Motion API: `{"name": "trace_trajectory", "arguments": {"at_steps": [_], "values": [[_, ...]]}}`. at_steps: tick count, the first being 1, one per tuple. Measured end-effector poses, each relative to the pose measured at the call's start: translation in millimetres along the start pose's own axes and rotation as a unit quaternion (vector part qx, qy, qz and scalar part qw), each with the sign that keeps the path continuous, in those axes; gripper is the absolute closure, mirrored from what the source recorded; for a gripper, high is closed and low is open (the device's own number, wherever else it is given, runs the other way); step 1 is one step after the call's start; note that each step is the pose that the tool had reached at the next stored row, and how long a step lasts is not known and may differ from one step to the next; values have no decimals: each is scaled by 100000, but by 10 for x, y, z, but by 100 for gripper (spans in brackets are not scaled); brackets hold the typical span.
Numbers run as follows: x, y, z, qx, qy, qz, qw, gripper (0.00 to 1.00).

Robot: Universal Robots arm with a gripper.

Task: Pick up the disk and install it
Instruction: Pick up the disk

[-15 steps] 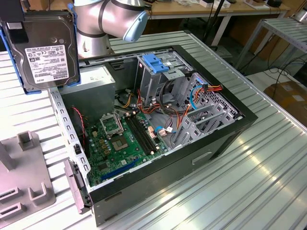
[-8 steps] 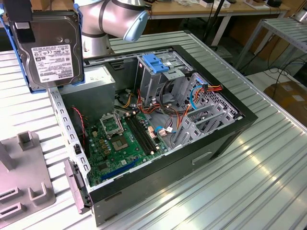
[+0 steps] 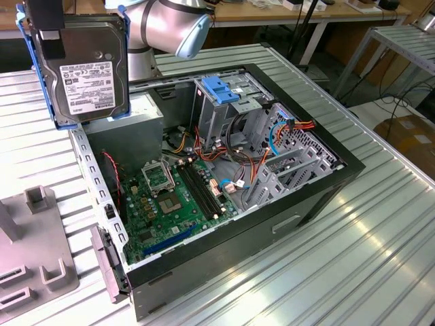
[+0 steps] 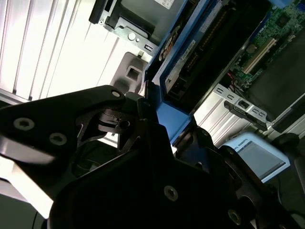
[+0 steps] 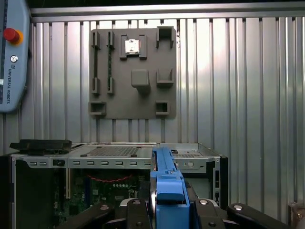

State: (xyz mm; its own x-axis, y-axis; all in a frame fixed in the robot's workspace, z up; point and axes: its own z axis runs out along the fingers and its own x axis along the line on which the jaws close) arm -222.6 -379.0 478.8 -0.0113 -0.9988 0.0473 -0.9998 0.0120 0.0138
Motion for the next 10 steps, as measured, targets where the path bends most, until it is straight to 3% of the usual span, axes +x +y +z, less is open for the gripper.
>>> {"name": "trace_trajectory", "arguments": {"at_steps": [10], "values": [[-2, -184, -3, 0, 2, -2, 100000, 63]]}}
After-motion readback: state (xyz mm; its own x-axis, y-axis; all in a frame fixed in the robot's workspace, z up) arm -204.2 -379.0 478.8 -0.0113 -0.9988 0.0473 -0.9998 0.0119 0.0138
